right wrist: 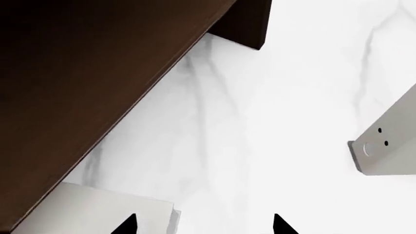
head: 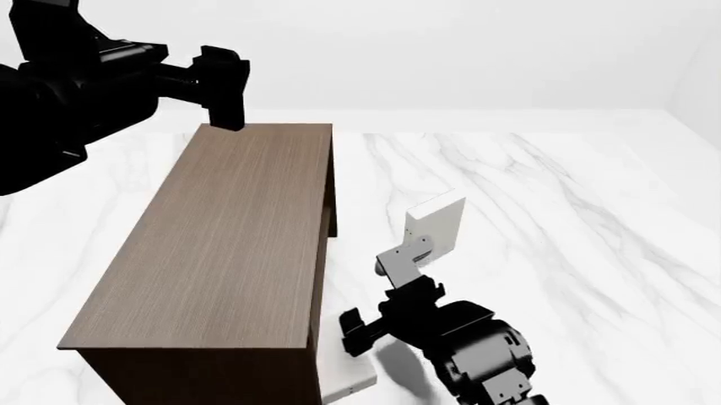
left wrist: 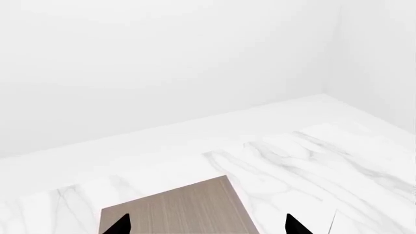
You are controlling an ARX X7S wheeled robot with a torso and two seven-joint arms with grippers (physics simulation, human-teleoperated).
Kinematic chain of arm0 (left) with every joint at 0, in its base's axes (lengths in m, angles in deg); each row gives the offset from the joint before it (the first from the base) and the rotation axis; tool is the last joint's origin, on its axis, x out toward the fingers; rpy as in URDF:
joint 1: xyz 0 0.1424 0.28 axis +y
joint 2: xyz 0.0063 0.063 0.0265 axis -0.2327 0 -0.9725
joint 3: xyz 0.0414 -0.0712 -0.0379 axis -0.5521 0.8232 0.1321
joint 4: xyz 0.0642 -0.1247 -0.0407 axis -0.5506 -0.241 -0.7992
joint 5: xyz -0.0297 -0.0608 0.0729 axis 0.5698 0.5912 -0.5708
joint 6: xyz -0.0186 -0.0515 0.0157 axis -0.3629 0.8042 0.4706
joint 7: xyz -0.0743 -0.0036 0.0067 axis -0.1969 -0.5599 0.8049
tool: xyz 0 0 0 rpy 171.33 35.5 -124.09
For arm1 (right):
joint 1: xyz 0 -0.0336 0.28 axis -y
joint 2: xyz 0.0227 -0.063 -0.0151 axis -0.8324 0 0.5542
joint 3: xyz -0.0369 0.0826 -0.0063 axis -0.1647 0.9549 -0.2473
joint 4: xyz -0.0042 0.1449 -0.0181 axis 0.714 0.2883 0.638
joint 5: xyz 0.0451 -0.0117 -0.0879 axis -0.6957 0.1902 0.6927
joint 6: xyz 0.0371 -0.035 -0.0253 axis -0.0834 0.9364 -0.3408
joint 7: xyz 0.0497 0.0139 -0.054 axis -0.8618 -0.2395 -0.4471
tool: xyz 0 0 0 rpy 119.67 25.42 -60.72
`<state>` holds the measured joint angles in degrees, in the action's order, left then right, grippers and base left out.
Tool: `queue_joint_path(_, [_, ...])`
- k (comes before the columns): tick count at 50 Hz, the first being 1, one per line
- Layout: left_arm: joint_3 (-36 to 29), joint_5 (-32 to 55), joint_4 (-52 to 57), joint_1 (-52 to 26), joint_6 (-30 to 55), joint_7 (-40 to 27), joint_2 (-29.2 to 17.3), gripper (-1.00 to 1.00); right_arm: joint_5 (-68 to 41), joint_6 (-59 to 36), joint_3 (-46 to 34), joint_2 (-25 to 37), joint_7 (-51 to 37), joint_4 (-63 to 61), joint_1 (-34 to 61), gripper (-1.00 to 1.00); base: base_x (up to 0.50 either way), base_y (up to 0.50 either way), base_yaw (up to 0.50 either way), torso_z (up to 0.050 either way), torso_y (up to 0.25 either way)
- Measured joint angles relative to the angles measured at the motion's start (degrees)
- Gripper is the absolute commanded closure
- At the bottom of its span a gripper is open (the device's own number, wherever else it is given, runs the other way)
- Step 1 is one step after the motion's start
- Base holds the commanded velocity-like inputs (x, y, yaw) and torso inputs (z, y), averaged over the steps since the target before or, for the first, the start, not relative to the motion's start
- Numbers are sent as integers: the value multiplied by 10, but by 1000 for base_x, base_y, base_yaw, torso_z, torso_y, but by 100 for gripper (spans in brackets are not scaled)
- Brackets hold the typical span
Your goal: Pick up the book on the right and place it under the cabinet shelf.
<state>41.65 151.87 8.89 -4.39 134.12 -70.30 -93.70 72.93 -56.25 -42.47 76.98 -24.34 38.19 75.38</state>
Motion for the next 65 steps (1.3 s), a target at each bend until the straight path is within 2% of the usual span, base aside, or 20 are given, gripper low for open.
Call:
queue_joint_path(20, [1, 11, 6, 0, -3, -8, -2, -100, -64, -115, 41, 64, -67, -223, -68, -100, 0, 0, 0, 0, 0])
queue_joint_path(33, [0, 16, 9, 0, -4, -13, -3, -100, -83, -166, 63, 109, -103, -323, -136, -100, 0, 0, 0, 0, 0])
queue_joint_path(47, [-2, 18, 9, 0, -7, -14, -4, -100, -84, -164, 62, 130, -112, -333, -181, -100, 0, 0, 0, 0, 0])
queue_joint_path(65, [-6, 18, 8, -3, -9, -12, -6, -100, -73, -128, 39, 119, -94, -268, -173, -100, 0, 0, 0, 0, 0])
